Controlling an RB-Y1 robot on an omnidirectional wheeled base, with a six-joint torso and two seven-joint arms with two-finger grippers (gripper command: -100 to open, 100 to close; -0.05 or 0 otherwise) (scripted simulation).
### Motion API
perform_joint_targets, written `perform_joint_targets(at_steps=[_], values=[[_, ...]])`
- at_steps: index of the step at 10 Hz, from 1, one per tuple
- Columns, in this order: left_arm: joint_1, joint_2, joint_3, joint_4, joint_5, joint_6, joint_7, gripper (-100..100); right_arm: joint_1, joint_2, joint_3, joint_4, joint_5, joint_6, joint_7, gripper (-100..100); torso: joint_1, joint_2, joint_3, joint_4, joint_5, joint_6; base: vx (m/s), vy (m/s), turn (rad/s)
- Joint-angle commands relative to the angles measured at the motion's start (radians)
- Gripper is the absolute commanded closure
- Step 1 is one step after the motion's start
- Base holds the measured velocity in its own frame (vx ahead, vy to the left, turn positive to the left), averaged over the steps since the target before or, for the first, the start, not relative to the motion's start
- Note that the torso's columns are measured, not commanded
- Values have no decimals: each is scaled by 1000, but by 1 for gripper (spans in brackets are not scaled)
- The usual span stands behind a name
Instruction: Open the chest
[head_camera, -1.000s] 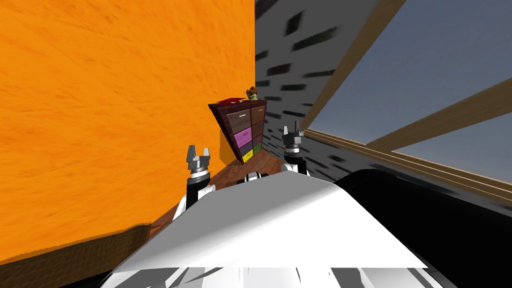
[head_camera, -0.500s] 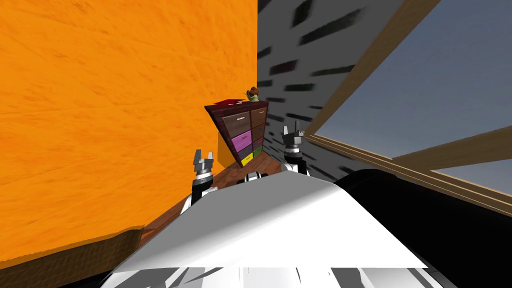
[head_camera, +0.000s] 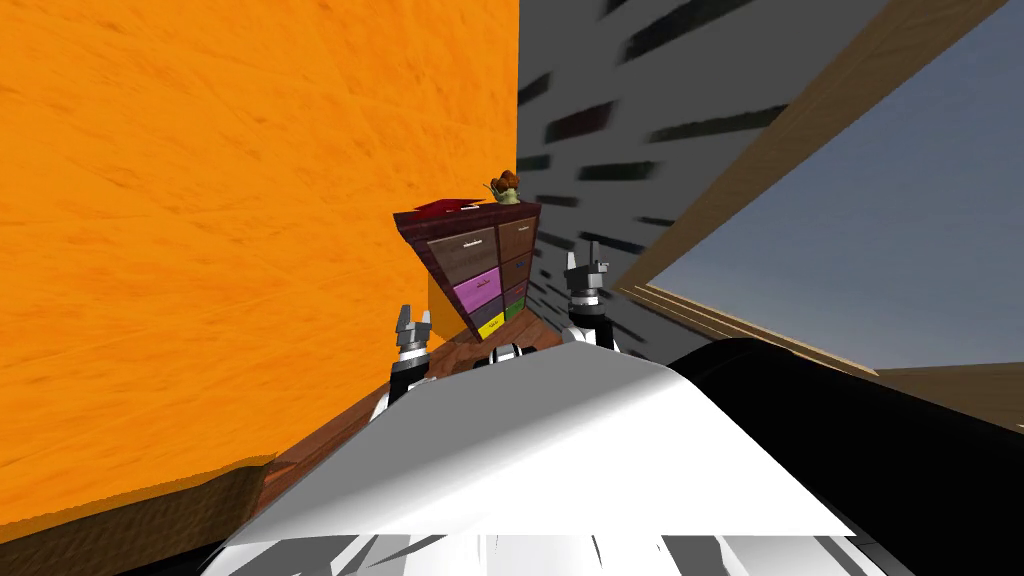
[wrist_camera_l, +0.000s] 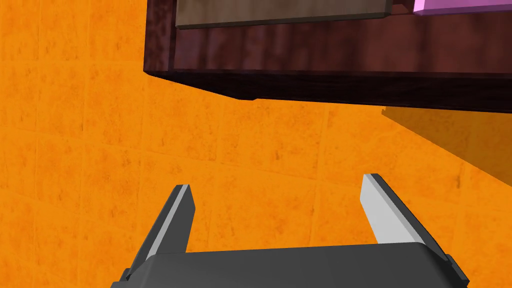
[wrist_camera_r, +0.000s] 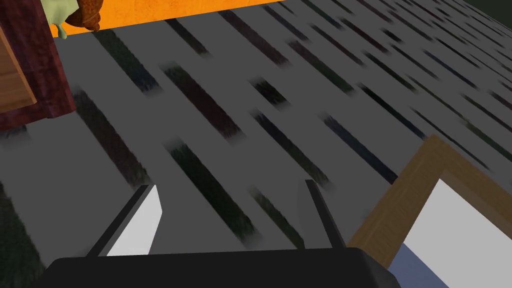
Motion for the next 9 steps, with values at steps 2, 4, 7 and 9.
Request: perform_joint_targets(at_steps=[2, 4, 7, 9], values=[[9, 3, -14, 61, 7, 4, 11, -100, 0, 0, 0, 0, 0, 0, 0, 0, -3, -5, -3, -1, -1, 0, 195, -195, 142], [14, 0, -21, 91, 11, 4, 17, -100, 0, 0, 0, 0, 0, 0, 0, 0, 1, -4, -2, -1, 0, 0, 165, -143, 102], [21, -12, -32, 138, 17, 5, 26, -100, 0, 0, 0, 0, 0, 0, 0, 0, -2, -1, -1, 0, 0, 0, 154, -173, 111], [26, -28, -39, 170, 21, 6, 32, -100, 0, 0, 0, 0, 0, 0, 0, 0, -2, -3, -2, -1, -1, 0, 152, -180, 119]])
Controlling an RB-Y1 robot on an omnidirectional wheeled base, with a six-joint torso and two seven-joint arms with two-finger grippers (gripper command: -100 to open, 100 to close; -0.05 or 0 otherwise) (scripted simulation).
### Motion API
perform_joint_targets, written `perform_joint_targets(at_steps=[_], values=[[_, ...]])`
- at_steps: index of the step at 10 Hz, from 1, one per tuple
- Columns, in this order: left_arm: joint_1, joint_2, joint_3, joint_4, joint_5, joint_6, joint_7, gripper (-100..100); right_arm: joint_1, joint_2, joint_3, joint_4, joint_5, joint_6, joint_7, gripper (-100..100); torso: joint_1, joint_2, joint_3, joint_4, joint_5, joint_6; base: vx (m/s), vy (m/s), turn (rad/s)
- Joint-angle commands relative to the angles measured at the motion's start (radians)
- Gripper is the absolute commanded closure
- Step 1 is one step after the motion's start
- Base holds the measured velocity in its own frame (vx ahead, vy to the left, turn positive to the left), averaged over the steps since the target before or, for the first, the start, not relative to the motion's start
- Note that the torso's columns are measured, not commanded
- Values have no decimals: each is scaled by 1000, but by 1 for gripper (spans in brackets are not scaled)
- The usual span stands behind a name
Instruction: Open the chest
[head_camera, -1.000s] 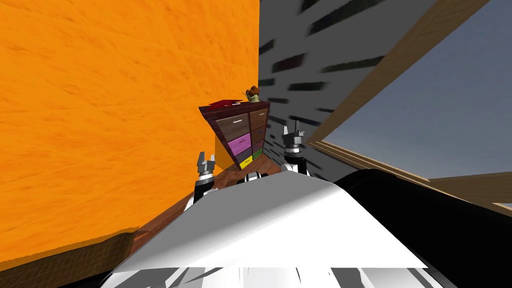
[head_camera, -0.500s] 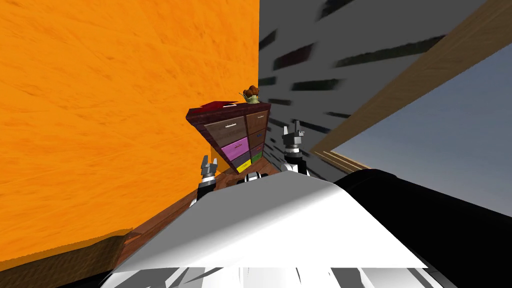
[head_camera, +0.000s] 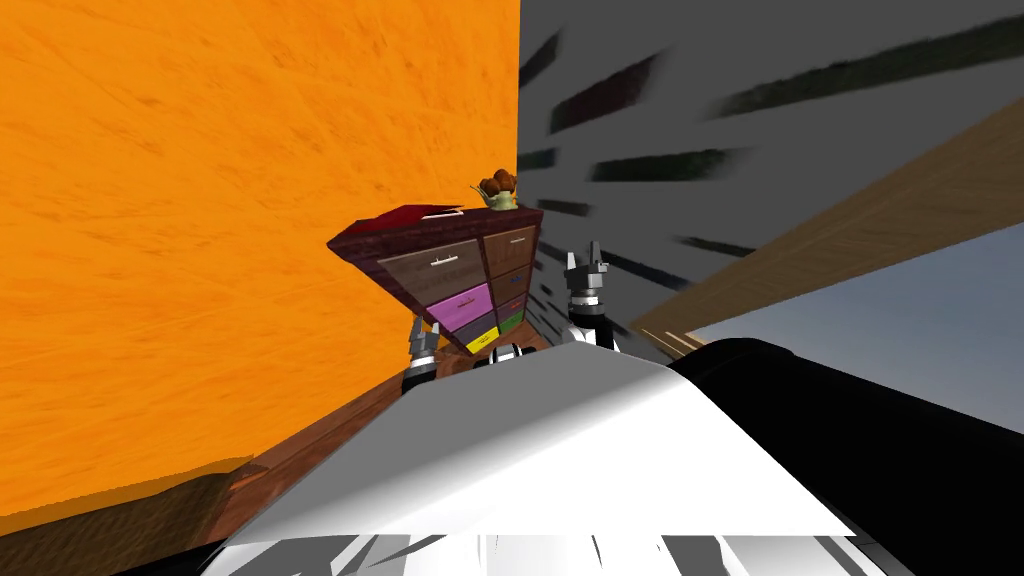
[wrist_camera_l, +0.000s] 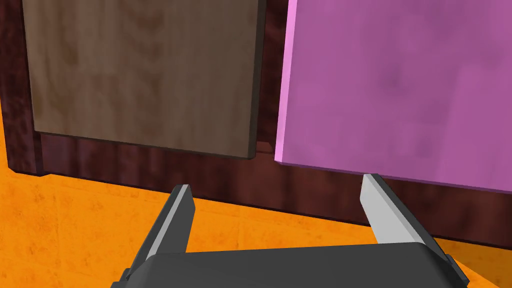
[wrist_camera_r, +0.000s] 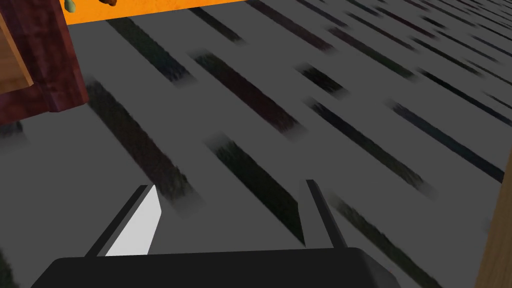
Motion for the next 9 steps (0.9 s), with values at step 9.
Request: perform_joint_targets(at_steps=[9], values=[[17, -216, -23, 94, 12, 4, 19, -100, 0, 0, 0, 0, 0, 0, 0, 0, 5, 3, 2, 1, 2, 0, 87, -100, 58]])
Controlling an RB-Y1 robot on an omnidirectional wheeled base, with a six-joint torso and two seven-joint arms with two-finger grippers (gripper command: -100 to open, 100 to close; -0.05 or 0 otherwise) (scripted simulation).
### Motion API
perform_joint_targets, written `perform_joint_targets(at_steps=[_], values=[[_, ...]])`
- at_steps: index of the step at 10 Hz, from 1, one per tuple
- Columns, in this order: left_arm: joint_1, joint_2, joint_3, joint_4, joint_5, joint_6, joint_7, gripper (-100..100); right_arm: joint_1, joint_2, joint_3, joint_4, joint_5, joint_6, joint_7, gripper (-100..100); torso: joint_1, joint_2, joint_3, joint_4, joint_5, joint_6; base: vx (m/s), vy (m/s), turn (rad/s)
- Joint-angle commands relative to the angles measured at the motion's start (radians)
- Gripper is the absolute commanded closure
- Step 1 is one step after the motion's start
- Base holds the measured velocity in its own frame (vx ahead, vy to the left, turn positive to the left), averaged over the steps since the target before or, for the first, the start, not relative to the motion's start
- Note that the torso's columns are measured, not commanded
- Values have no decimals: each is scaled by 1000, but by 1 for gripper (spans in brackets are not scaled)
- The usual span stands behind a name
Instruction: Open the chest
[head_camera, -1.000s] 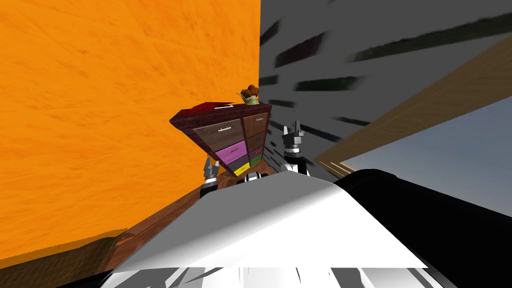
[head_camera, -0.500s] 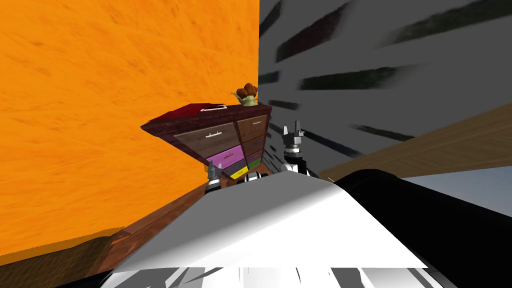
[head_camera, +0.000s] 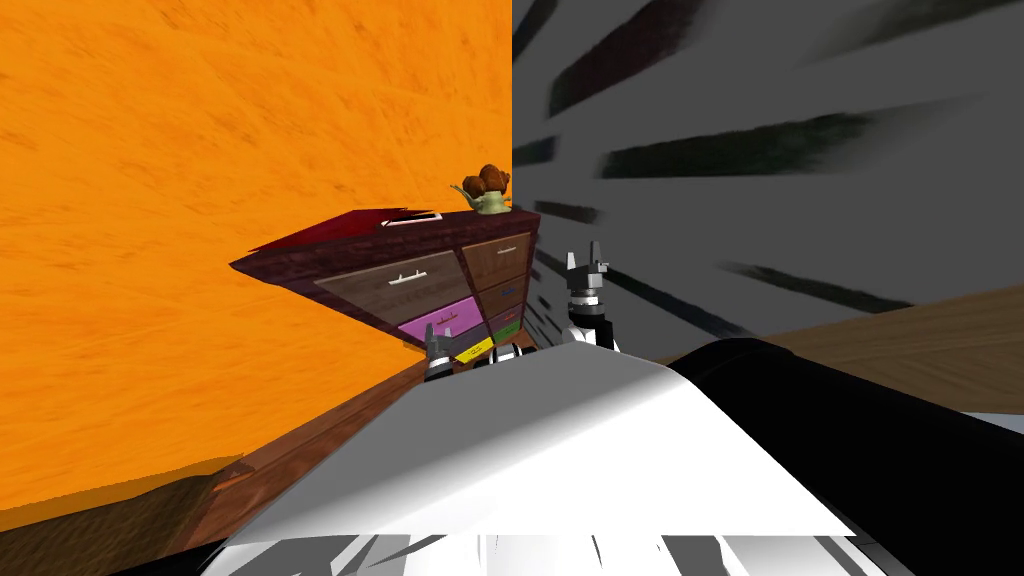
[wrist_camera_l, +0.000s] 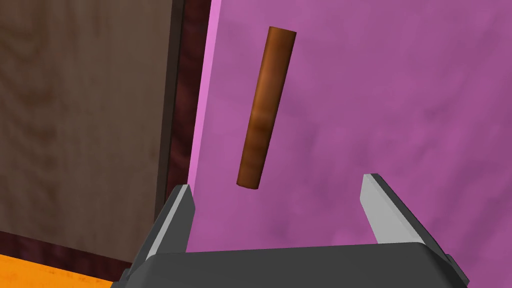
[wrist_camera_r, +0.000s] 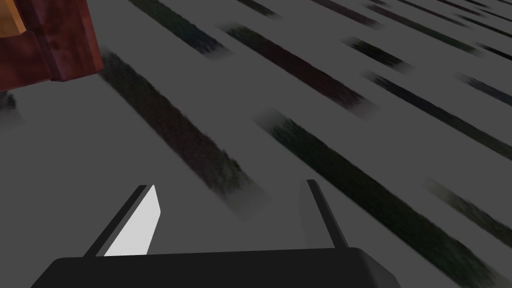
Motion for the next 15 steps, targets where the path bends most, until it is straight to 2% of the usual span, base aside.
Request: perform_joint_targets(at_steps=[1, 3, 4, 5, 7, 10, 11, 14, 15], values=[[0, -18, 0, 4, 0, -2, 0, -100, 0, 0, 0, 0, 0, 0, 0, 0, -1, -1, 0, 0, 0, 0, 0, 0, 0], [18, -21, 0, -41, -1, 26, 1, -100, 0, 0, 0, 0, 0, 0, 0, 0, -3, -4, -3, -1, -1, 0, 75, 4, -25], [14, -19, 0, -31, 0, 18, 2, -100, 0, 0, 0, 0, 0, 0, 0, 0, -4, -7, -4, -2, -1, 0, 49, -1, -3], [2, -20, -1, -1, 0, 1, 0, 100, 0, 0, 0, 0, 0, 0, 0, 0, -5, -3, -2, -1, -1, 0, -51, -8, 35], [22, -17, -5, -41, -1, 9, 4, 100, 0, 0, 0, 0, 0, 0, 0, 0, -3, -3, 0, -5, 4, 3, -63, -20, 23], [51, -14, -16, -68, -5, 23, 8, 100, 0, 0, 0, 0, 0, 0, 0, 0, -5, -3, -1, -4, 2, 2, -183, -60, 2], [42, -16, -11, -68, -4, 16, 6, 100, 0, 0, 0, 0, 0, 0, 0, 0, -5, -5, -2, -3, 1, 2, -94, -31, 4], [69, -14, -24, -78, -8, 21, 8, 100, 0, 0, 0, 0, 0, 0, 0, 0, -3, -2, 0, -3, 1, 0, -169, -49, 6], [81, -13, -24, -113, -9, 28, 10, -100, 0, 0, 0, 0, 0, 0, 0, 0, -4, -4, -1, -4, 1, 0, -70, -43, -12]])
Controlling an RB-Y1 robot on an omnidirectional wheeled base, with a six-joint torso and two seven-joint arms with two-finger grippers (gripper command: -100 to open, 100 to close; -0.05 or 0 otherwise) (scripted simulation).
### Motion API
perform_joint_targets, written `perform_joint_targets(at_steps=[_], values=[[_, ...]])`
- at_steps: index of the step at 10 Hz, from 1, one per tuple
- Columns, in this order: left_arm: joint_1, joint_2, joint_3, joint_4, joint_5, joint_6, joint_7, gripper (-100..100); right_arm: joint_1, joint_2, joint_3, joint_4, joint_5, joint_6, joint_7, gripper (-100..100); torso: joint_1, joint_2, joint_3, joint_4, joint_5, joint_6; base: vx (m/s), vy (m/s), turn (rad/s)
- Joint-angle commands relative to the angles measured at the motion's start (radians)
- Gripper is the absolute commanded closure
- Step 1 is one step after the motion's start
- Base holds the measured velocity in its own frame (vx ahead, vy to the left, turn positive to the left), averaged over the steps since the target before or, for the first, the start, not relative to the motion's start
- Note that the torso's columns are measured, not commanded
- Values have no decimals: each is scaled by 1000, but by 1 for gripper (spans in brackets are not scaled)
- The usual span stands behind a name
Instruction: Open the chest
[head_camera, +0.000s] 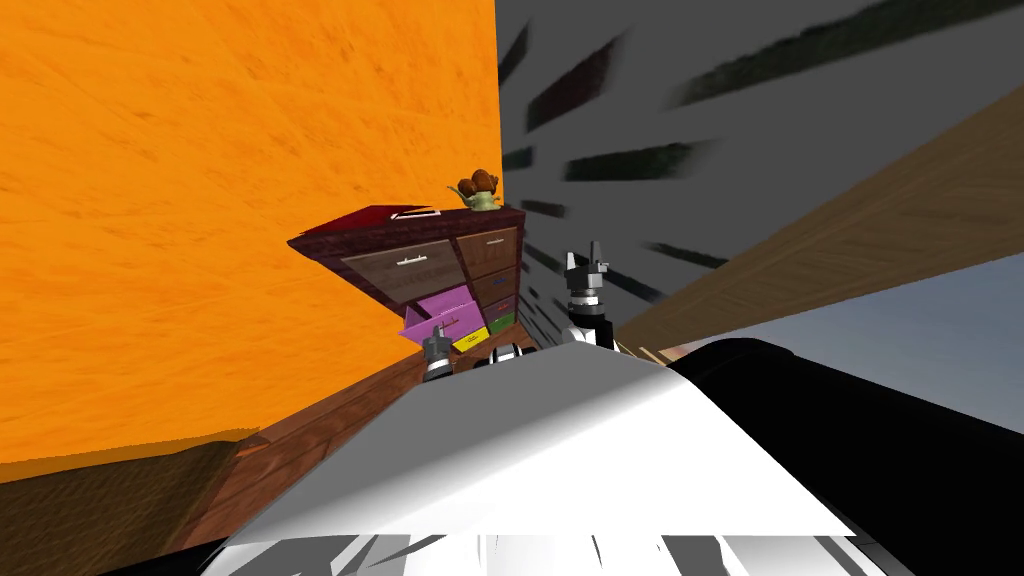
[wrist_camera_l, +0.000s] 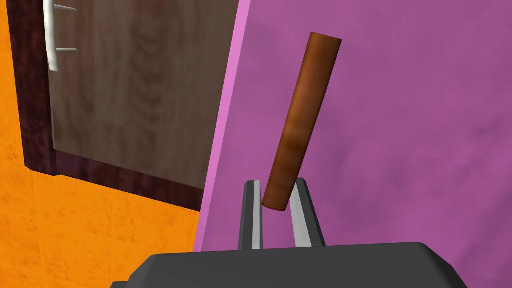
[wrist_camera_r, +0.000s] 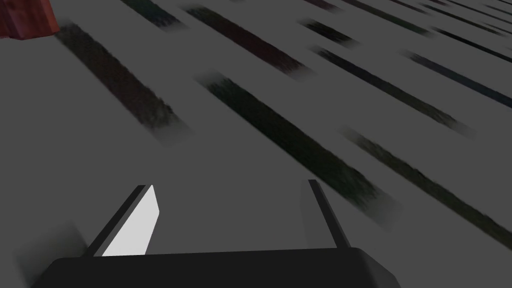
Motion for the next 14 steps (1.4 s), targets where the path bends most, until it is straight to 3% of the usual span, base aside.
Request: perform_joint_targets(at_steps=[1, 9, 11, 12, 14], values=[[37, 2, -5, -61, -2, 27, 5, -100, 0, 0, 0, 0, 0, 0, 0, 0, 2, -6, -4, 0, -1, 0, 18, 9, -28], [184, 10, -26, -300, -10, 135, 26, -100, 0, 0, 0, 0, 0, 0, 0, 0, -1, 2, 0, 4, -3, -1, 31, -1, -26], [189, 10, -28, -294, -10, 142, 25, -100, 0, 0, 0, 0, 0, 0, 0, 0, -3, 6, 1, 8, -6, -1, 12, -2, -2], [191, 10, -29, -295, -11, 144, 25, 0, 0, 0, 0, 0, 0, 0, 0, 0, -3, 6, 2, 7, -5, 0, 0, 0, 0], [193, 10, -29, -291, -11, 146, 24, 0, 0, 0, 0, 0, 0, 0, 0, 0, -2, 4, 0, 5, -4, 0, 0, 0, 0]])
